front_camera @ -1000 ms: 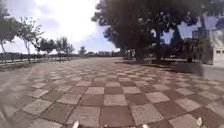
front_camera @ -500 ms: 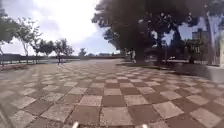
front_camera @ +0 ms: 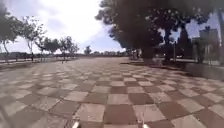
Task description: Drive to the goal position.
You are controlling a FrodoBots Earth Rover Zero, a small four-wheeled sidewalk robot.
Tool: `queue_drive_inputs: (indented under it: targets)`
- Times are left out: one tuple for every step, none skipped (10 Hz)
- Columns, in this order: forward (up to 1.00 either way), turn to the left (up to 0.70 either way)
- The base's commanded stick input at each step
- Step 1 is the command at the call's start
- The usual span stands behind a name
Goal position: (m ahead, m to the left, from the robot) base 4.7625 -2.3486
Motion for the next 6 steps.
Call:
queue_drive_inputs:
  targets:
    - [0.70,0.00]
    - [0.70,0.00]
    - [0.70,0.00]
    - [0.70,0.00]
    - [0.70,0.00]
    - [0.70,0.00]
